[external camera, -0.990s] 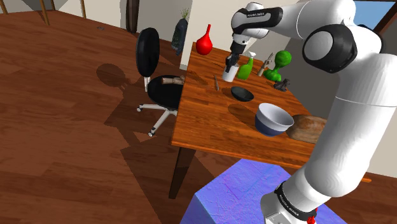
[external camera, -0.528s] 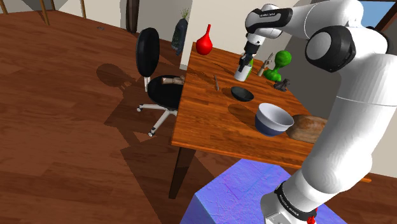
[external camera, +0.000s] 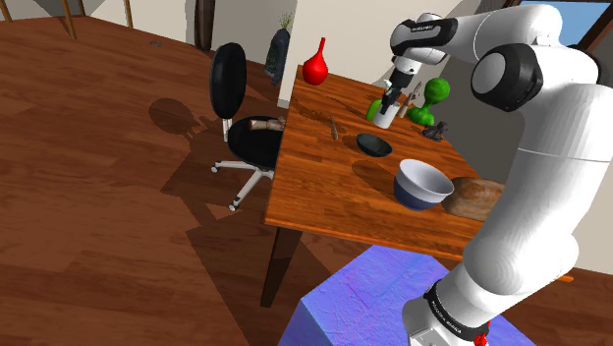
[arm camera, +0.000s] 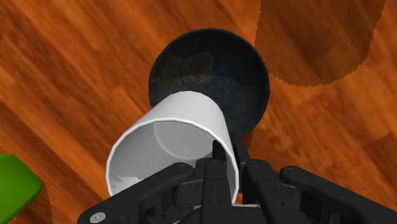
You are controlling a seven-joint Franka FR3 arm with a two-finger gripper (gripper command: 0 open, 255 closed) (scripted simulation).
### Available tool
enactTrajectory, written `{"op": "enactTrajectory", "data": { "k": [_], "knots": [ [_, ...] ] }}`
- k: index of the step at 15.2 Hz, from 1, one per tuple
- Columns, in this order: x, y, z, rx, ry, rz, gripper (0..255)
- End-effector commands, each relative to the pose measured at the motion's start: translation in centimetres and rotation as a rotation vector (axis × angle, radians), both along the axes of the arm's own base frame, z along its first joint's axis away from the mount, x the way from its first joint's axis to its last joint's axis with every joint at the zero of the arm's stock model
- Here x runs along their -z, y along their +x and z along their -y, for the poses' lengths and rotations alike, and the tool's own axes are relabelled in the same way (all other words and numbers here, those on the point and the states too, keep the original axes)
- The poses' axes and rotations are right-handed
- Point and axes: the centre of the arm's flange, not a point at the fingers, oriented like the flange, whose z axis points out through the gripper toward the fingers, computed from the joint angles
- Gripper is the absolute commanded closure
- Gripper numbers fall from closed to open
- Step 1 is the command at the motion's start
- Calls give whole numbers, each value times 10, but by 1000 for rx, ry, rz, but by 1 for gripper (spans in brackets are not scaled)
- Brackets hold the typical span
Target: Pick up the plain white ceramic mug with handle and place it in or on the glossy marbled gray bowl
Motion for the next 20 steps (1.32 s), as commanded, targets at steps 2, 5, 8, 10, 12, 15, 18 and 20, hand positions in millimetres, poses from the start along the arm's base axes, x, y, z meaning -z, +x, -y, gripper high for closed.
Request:
{"op": "enactTrajectory", "data": {
  "k": [2,5,8,10,12,15,18,20],
  "knots": [
    [16,0,2,0,0,0,255],
    [31,0,2,0,0,0,255],
    [47,0,2,0,0,0,255],
    [58,0,2,0,0,0,255],
    [68,0,2,0,0,0,255],
    [78,0,1,0,0,0,255],
    [78,0,2,0,0,0,255],
    [78,0,2,0,0,0,255]
  ]
}}
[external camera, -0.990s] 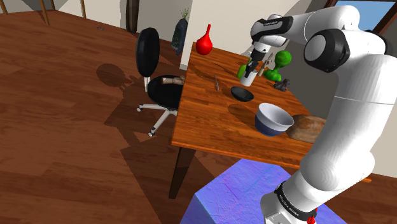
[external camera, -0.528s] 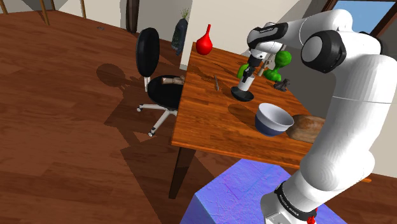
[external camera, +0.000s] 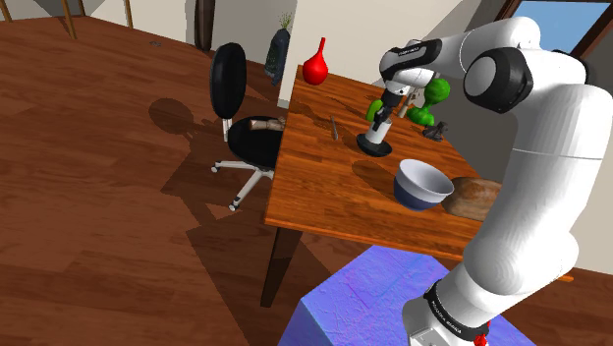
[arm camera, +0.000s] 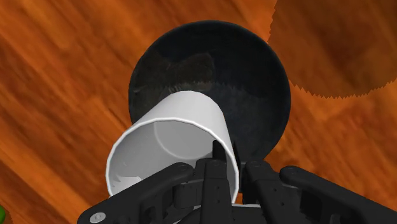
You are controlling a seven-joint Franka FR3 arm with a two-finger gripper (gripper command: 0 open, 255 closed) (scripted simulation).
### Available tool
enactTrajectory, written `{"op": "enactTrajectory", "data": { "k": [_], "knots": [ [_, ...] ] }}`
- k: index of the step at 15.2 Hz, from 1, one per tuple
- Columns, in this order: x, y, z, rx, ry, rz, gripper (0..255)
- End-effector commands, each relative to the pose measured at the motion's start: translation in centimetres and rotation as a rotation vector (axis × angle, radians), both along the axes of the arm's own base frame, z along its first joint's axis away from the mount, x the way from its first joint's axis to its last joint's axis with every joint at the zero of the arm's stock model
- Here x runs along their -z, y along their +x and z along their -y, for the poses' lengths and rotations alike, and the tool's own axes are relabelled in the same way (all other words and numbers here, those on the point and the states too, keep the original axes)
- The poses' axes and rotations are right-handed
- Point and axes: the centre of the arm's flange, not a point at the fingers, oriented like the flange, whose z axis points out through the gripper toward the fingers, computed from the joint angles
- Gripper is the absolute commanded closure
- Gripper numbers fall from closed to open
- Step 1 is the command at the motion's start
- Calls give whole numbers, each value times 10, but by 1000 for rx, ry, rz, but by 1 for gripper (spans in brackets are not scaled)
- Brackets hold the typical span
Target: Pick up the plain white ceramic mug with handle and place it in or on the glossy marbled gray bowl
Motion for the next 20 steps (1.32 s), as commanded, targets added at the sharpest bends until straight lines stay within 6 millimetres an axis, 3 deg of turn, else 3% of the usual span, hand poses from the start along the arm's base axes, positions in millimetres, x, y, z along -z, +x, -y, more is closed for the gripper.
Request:
{"op": "enactTrajectory", "data": {
  "k": [1,2,3,8,12,20],
  "knots": [
    [0,0,0,0,0,0,255],
    [0,0,0,0,0,0,255],
    [0,0,0,0,0,0,0],
    [0,0,0,0,0,0,0],
    [-50,-3,-1,0,0,0,0],
    [-50,-3,-1,0,0,0,0]
  ]
}}
